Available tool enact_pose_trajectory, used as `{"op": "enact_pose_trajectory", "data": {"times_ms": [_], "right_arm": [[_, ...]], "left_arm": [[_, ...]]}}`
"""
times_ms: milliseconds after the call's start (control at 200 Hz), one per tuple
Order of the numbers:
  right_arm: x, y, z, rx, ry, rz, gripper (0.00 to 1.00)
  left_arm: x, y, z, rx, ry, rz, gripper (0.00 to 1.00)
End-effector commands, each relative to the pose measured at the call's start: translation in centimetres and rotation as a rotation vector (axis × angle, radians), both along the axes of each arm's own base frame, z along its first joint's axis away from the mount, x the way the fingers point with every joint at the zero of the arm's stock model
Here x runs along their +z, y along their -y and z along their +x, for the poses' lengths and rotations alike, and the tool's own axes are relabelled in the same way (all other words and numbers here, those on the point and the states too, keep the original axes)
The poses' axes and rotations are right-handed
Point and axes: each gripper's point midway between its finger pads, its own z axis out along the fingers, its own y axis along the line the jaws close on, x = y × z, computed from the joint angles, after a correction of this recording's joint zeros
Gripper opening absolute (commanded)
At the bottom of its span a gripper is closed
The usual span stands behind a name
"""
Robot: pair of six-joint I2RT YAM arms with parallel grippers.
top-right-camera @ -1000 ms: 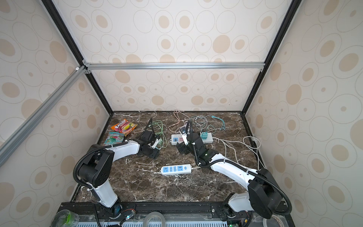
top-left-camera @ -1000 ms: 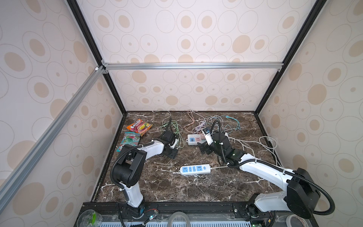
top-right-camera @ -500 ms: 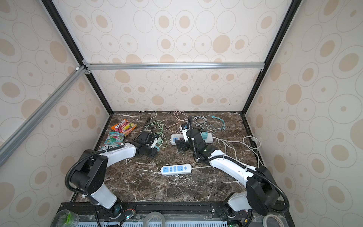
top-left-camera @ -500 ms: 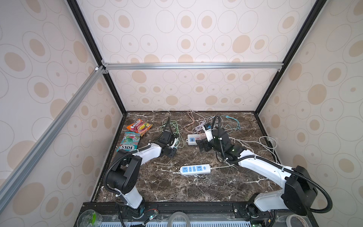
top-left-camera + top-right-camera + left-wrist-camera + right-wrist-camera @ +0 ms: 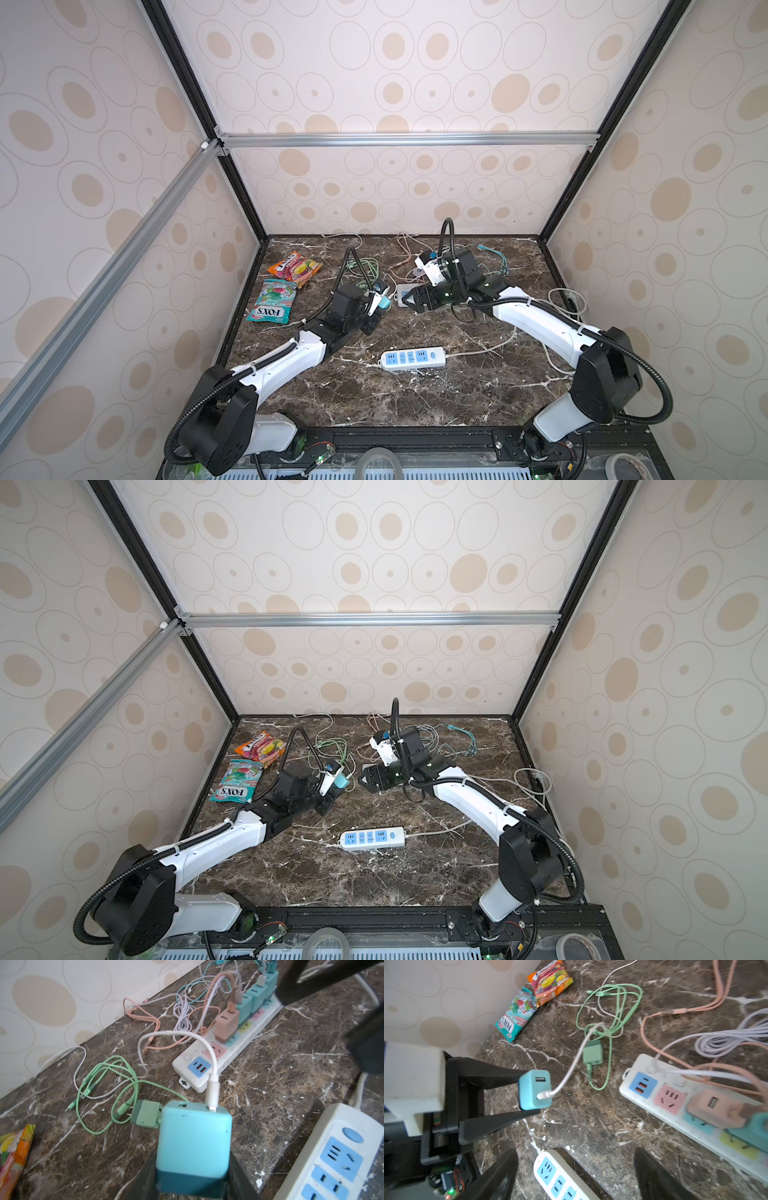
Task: Insert the plug
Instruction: 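Bring the teal charger toward the right gripper and grasp it with right gripper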
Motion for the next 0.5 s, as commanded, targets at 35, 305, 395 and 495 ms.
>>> {"op": "enact_pose_trajectory", "data": {"times_ms": [35, 305, 395, 495], "right_arm": [[0.1, -1.7, -2.6, 0.113, -0.152, 0.061, 0.81], [0.6, -3.4, -3.1, 0.172, -0.201, 0.117, 0.69], [0.8, -3.7, -2.7, 0.163, -0.185, 0.148, 0.65], [0.7, -3.9, -2.2, 0.145, -0.17, 0.16, 0.59]], "left_arm": [[3.8, 1.9, -0.1, -0.123, 0.216, 0.024, 0.0], [4.6, 2.7, -0.3, -0.185, 0.347, 0.105, 0.0], [4.6, 3.0, -0.4, -0.199, 0.359, 0.097, 0.0], [4.8, 3.3, -0.8, -0.216, 0.371, 0.063, 0.0]]}}
